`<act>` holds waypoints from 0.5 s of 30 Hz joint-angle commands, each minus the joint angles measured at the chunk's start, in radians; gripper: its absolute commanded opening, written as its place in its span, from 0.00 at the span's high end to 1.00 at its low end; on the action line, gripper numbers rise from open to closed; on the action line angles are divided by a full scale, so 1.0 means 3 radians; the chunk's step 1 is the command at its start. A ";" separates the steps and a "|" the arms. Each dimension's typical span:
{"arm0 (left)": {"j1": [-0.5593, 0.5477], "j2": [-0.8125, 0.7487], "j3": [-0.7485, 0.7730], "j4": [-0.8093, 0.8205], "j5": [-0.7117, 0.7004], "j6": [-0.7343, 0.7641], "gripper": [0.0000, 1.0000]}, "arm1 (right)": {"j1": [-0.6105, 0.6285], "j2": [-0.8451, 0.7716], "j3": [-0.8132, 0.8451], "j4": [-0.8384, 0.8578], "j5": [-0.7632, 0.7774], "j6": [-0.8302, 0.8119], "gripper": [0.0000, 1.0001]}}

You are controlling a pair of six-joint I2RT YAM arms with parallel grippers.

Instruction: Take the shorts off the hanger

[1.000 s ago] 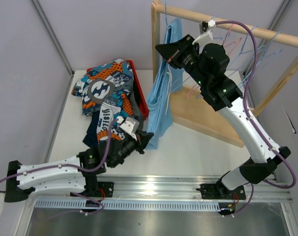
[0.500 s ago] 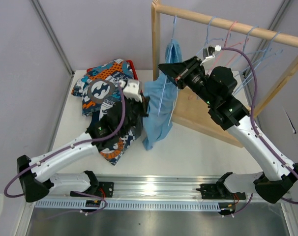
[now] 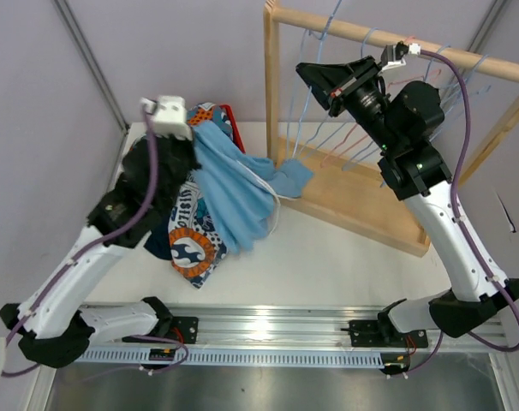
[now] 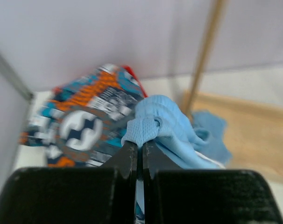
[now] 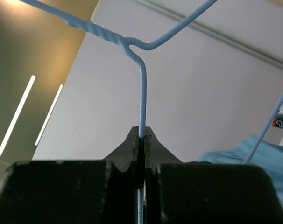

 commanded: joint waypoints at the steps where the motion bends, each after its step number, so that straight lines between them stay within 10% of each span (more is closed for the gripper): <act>1: 0.0367 -0.0073 0.0784 -0.0175 -0.0236 0.0374 1.00 | -0.0213 0.0193 0.0130 0.0085 -0.0094 0.0041 1.00; 15: 0.2136 0.2743 0.3305 -0.1075 0.1240 -0.0310 0.99 | -0.0464 0.0424 0.0100 0.0187 -0.0243 0.0148 1.00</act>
